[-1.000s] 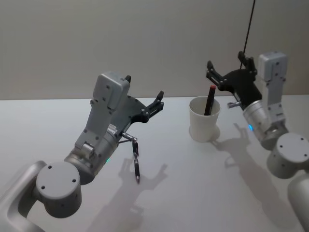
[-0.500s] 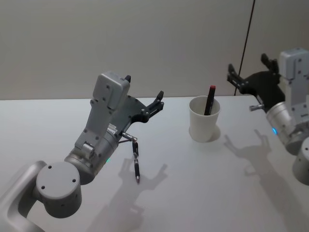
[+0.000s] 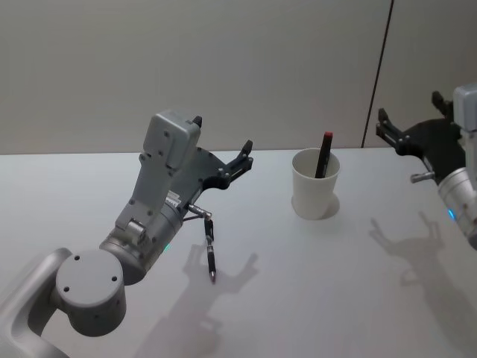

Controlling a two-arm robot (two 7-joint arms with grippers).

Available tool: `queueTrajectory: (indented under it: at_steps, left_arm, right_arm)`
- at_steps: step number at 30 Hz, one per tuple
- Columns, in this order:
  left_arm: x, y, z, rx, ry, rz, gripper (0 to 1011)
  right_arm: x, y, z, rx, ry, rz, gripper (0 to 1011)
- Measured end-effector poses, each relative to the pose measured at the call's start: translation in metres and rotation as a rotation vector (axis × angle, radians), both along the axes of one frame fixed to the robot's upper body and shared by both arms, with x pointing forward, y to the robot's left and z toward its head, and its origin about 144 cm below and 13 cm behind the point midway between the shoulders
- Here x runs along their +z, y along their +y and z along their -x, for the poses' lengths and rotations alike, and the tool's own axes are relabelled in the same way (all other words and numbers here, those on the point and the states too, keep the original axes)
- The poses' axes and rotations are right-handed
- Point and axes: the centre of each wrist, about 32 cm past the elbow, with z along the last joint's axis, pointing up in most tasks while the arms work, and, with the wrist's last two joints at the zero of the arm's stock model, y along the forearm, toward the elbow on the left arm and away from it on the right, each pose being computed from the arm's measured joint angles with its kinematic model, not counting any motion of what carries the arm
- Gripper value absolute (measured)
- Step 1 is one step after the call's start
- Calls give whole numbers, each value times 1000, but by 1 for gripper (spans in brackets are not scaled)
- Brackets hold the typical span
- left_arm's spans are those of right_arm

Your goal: Place the pen into the pen holder.

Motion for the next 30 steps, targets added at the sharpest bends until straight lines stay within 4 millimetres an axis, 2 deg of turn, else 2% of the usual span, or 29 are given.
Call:
queueTrajectory:
  at_steps: [9,30]
  left_arm:
    - [0,0,0,0,0,0,1004]
    - [0,0,0,0,0,0,1004]
  right_arm:
    - [4,-10,4,-15,28,47,1001]
    - [17,-41,-5,-4,77,149,1001]
